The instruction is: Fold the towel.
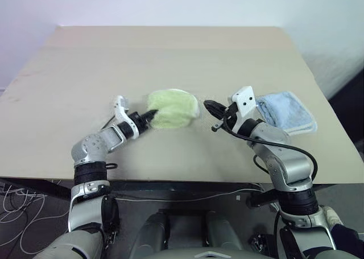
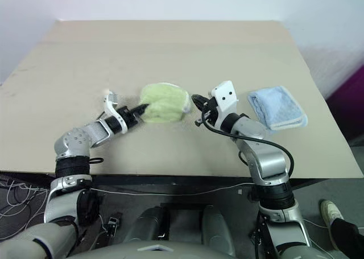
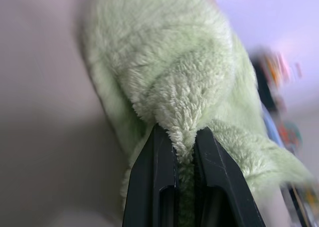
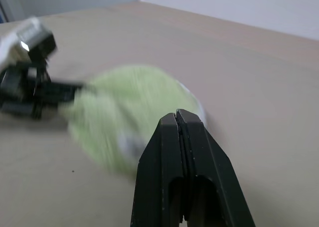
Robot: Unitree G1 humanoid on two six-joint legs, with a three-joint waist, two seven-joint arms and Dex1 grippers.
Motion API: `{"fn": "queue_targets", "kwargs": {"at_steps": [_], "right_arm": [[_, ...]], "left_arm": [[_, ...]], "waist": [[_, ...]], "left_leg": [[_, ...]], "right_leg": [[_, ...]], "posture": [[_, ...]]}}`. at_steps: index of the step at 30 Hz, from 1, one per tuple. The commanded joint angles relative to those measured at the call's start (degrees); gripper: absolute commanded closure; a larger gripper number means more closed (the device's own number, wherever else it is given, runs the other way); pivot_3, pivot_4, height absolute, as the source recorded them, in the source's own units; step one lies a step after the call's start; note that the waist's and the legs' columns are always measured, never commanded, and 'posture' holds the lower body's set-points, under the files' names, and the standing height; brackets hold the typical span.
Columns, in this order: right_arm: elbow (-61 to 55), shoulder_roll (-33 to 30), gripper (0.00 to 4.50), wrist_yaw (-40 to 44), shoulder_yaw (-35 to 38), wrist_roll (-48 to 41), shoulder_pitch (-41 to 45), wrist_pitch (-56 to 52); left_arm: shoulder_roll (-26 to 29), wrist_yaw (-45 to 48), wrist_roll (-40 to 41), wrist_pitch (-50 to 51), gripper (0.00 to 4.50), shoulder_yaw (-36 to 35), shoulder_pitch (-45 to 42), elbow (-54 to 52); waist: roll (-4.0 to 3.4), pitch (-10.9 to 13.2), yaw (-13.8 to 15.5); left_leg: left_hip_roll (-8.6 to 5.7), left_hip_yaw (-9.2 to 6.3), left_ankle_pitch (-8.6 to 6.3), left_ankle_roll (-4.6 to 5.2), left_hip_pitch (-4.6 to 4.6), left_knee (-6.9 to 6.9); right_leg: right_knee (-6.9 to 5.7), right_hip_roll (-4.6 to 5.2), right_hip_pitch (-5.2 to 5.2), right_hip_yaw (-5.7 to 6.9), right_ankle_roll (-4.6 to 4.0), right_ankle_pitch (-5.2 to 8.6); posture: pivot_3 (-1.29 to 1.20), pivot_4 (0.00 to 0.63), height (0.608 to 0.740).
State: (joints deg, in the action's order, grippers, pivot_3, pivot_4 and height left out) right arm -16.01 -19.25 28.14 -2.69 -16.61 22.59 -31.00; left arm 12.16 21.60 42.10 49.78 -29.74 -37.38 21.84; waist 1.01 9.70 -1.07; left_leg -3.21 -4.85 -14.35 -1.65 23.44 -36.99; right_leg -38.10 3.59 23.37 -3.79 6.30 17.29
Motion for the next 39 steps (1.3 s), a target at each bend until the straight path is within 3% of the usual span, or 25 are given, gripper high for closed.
{"fn": "queue_targets", "kwargs": {"at_steps": [1, 5, 11, 14, 17, 27, 28, 39], "right_arm": [[-3.34, -0.24, 4.50, -0.15, 1.08, -0.99, 0.44, 0.07], [-3.24, -0.52, 4.50, 0.11, 1.02, -1.20, 0.59, 0.04], [-2.06, -0.69, 4.50, 1.18, 0.54, -1.37, 1.46, 0.63], [-1.36, -0.45, 4.50, 1.60, 0.20, -1.22, 1.98, 1.00], [-0.82, -0.31, 4.50, 2.04, -0.05, -1.07, 2.36, 1.29], [0.49, -0.29, 4.50, 2.97, -0.34, -0.71, 3.27, 1.98], [0.56, -0.33, 4.50, 3.00, -0.35, -0.67, 3.24, 2.01], [1.19, -0.33, 4.50, 2.46, -0.50, -0.05, 2.30, 2.59]], "left_arm": [[1.35, -6.04, 3.59, -8.71, 4.50, -9.02, -1.93, -1.83], [4.05, -10.36, 6.65, -13.96, 4.50, -15.07, -2.30, -2.38], [14.92, -9.07, 5.33, -24.37, 4.50, -21.53, 0.43, -0.30], [17.83, -8.70, 5.26, -28.80, 4.50, -24.27, 4.11, 2.60], [18.41, -8.47, 5.88, -31.23, 4.50, -26.05, 7.68, 5.00], [14.40, -6.33, 6.94, -28.58, 4.50, -22.70, 17.22, 4.91], [14.22, -6.07, 7.82, -28.33, 3.82, -23.11, 17.29, 4.86], [15.43, -1.26, 14.54, -24.49, 0.33, -25.21, 21.68, 3.65]], "waist": [[0.01, 0.01, 0.00], [0.01, 0.01, 0.16], [0.08, 0.05, 0.02], [0.06, 0.03, 0.02], [0.07, 0.03, 0.31], [0.20, -0.02, 0.26], [0.20, -0.02, 0.23], [0.20, -0.02, 0.10]], "left_leg": [[0.00, 0.00, 0.00, 0.00, 0.00, 0.00], [0.00, 0.01, 0.00, 0.00, 0.00, 0.00], [-0.01, 0.01, 0.00, 0.00, 0.01, 0.00], [-0.01, 0.03, 0.00, 0.00, 0.00, 0.05], [-0.01, 0.01, 0.00, 0.00, -0.01, 0.04], [-0.03, -0.05, -0.01, 0.00, 0.00, 0.03], [-0.03, -0.05, -0.01, 0.00, 0.00, 0.04], [-0.01, -0.05, -0.01, 0.00, 0.00, 0.06]], "right_leg": [[0.00, 0.00, 0.00, 0.00, 0.00, 0.00], [0.01, 0.01, -0.01, -0.01, 0.00, 0.00], [0.01, 0.01, 0.00, 0.01, 0.00, 0.00], [0.01, 0.01, 0.01, -0.01, 0.00, 0.00], [0.02, 0.03, -0.01, 0.00, 0.00, 0.00], [0.05, 0.08, -0.05, 0.05, -0.01, 0.00], [0.05, 0.08, -0.05, 0.06, -0.01, 0.00], [0.04, 0.07, -0.03, 0.05, -0.01, 0.00]], "posture": [[0.00, 0.150, 0.740], [0.00, 0.150, 0.740], [0.00, 0.150, 0.740], [0.00, 0.150, 0.740], [0.00, 0.150, 0.740], [0.00, 0.150, 0.740], [0.00, 0.150, 0.740], [0.00, 0.150, 0.740]]}}
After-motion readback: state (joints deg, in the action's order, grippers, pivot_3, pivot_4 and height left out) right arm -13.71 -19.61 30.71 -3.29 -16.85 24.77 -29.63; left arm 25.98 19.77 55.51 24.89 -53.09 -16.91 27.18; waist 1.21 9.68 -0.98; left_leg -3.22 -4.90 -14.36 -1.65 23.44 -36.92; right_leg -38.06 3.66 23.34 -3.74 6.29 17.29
